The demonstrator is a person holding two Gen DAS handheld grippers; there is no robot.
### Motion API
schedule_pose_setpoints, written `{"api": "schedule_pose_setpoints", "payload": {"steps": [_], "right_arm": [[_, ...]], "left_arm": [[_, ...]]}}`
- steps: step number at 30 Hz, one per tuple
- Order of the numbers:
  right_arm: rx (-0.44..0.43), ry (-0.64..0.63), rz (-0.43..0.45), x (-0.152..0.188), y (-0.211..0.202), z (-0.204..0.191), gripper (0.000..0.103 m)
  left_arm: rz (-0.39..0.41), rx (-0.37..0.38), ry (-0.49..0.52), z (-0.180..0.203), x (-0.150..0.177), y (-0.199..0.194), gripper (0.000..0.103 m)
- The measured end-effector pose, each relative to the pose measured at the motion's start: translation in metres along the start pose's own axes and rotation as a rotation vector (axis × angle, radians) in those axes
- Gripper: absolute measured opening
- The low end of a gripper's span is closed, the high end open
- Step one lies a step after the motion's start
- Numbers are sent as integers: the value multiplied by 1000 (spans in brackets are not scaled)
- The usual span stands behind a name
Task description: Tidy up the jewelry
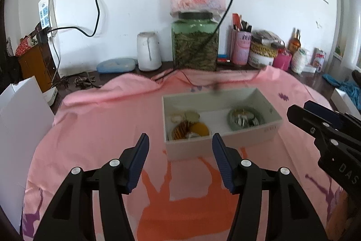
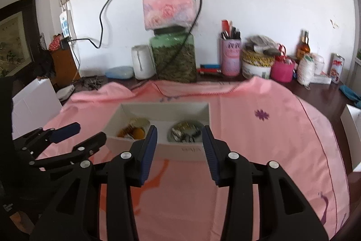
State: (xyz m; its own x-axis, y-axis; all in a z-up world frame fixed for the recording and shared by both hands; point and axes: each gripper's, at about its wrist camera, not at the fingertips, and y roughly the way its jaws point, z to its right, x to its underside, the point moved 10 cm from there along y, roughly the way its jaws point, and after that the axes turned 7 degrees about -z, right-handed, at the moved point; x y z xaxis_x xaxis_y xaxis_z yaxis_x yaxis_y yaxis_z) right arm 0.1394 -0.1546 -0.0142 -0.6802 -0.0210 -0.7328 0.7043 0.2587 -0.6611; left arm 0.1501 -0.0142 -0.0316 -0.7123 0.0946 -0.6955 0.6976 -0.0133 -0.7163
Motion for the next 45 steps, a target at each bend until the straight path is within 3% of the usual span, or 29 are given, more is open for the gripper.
{"api": "schedule_pose_setpoints", "payload": {"steps": [8,12,19,23,27,32,36,42,45], "right_arm": [[1,26,-63,33,14,9,42],[12,9,-64,37,15,4,56],[27,-3,-83,43,20,2,59],[33,30,-43,34,9,6,65],[44,45,2,17,-7,5,79],[69,45,48,7,-5,4,84],[101,12,-26,26,20,7,84],[50,66,-64,34,25,18,84],[52,38,-126,45,28,21,84]], "left_arm": [[-56,-4,8,2,25,14,64],[-54,-35,43,6,29,17,73],[-55,-46,90,16,33,17,80],[-44,-27,55,13,26,10,82],[-54,21,-16,7,16,3,84],[12,-42,-16,0,11,2,89],[-45,-84,34,0,22,21,89],[-51,-43,32,1,27,25,89],[-90,-21,13,-4,35,28,89]]}}
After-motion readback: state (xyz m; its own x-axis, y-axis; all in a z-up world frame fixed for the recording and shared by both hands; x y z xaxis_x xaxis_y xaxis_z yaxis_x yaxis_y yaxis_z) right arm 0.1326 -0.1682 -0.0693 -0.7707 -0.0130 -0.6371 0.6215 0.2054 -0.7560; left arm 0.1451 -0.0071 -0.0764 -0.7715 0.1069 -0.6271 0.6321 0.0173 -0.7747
